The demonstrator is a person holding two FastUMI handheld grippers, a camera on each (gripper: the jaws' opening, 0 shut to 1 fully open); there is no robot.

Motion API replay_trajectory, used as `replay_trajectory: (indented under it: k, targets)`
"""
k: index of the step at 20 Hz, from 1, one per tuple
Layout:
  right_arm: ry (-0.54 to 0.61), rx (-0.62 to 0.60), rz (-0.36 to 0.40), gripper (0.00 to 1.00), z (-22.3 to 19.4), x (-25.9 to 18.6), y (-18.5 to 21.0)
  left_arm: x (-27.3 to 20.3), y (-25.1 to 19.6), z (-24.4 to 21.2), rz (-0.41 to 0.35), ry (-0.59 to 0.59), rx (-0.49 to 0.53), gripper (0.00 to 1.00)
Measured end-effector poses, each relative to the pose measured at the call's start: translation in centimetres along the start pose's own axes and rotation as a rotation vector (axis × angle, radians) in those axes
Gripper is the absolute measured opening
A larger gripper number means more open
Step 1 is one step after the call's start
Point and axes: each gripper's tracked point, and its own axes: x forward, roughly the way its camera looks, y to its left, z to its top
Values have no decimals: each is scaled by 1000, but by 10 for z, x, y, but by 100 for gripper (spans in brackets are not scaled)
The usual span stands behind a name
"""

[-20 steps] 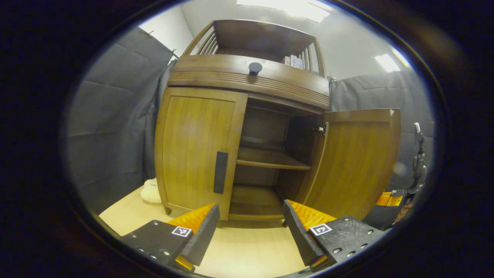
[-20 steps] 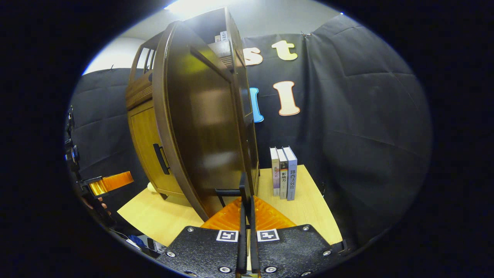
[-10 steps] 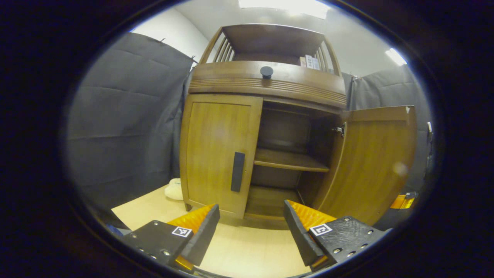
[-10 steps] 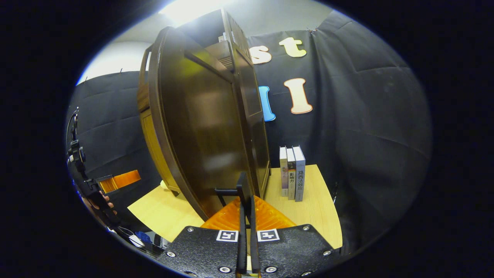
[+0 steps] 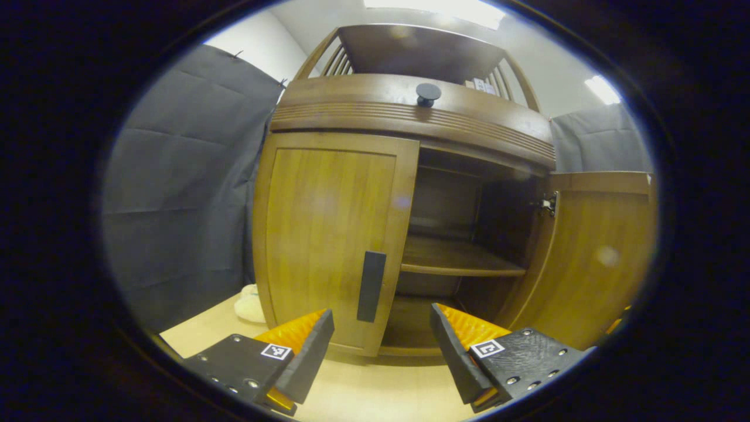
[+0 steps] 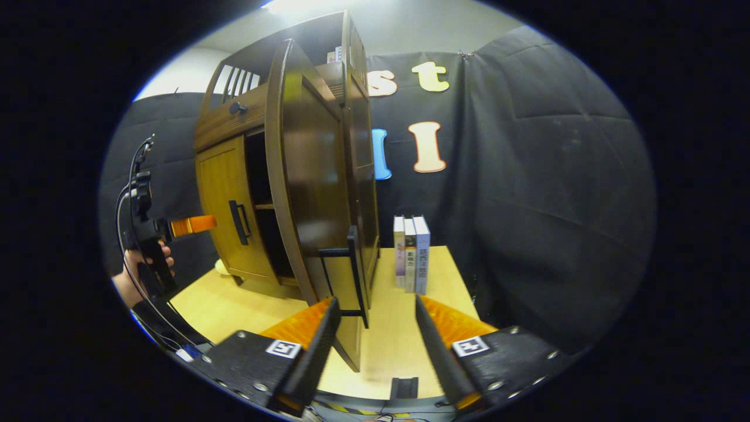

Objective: Open the right door of the double-door shoe cabinet with the right hand, and open the left door with the left hand.

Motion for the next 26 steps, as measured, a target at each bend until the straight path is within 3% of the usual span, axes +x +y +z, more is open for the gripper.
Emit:
replay_trajectory:
  k: [1,6,7,11,14,17,22,23,24,26]
  targets:
    - [-5,15,-41,95,-1,-5,-6,16,2,-2,-9,7,7,95]
    - [2,101,-181,95,-12,-23,-19,89,16,-16,-38,49,31,95]
    - [6,105,-203,92,-14,-27,-20,98,15,-19,-50,56,35,100]
    - [-4,139,-257,92,-15,-35,-16,127,10,-21,-65,49,89,75]
    - [-11,143,-274,92,-15,-36,-11,140,2,-20,-92,37,127,64]
    - [-7,161,-265,94,-18,-34,-2,131,9,-15,-85,18,163,31]
    - [-9,170,-229,92,-16,-27,18,136,11,-19,-94,21,144,20]
    - [-9,167,-222,92,-17,-26,22,136,11,-19,-92,22,141,27]
    - [-7,165,-214,95,-18,-25,27,135,10,-20,-92,24,138,14]
    - [1,164,-196,92,-21,-23,36,131,10,-20,-96,17,137,16]
